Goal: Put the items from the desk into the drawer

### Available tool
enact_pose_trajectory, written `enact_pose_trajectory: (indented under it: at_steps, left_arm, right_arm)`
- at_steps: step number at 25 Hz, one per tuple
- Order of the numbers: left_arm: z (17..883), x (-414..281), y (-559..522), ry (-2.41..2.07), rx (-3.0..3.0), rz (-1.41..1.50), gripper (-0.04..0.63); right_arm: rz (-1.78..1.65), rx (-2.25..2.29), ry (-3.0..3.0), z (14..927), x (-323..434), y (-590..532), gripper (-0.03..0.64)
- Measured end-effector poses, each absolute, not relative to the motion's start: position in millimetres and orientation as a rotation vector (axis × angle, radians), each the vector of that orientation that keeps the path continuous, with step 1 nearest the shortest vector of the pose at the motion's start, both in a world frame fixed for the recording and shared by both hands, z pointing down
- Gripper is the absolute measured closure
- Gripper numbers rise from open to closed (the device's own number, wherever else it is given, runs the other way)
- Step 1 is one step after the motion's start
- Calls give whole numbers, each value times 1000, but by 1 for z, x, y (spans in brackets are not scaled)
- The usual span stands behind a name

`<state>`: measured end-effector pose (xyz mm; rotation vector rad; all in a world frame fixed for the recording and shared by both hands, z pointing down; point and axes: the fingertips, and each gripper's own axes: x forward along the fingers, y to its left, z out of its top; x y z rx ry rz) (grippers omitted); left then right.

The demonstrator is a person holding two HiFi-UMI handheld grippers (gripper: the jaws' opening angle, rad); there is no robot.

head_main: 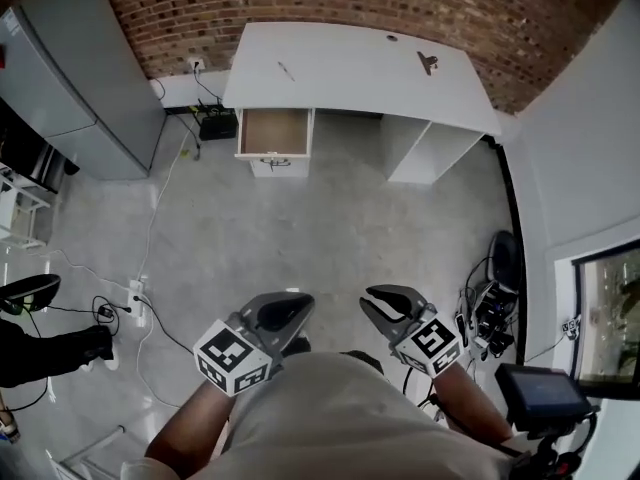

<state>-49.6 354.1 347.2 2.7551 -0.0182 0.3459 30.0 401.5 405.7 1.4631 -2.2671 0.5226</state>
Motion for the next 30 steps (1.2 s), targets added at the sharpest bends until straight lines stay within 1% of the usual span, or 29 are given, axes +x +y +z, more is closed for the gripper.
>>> enact_pose_trajectory:
  at_steps: [6, 17, 21, 30]
  left_arm:
    - [349, -57, 270, -55, 2741, 340, 591]
    - [346, -52, 137, -349, 2720, 220, 591]
    - [346, -37, 83, -453, 2697, 242, 591]
    - [334, 26, -35, -624, 2640, 275, 591]
  right_arm:
    - [497, 1432, -2280, 398, 36, 297, 555]
    - [450, 1278, -2354, 405, 66, 139, 555]
    - [445, 1226, -2380, 410, 93, 68, 555]
    - [482, 1168, -2387, 431, 173, -96, 555]
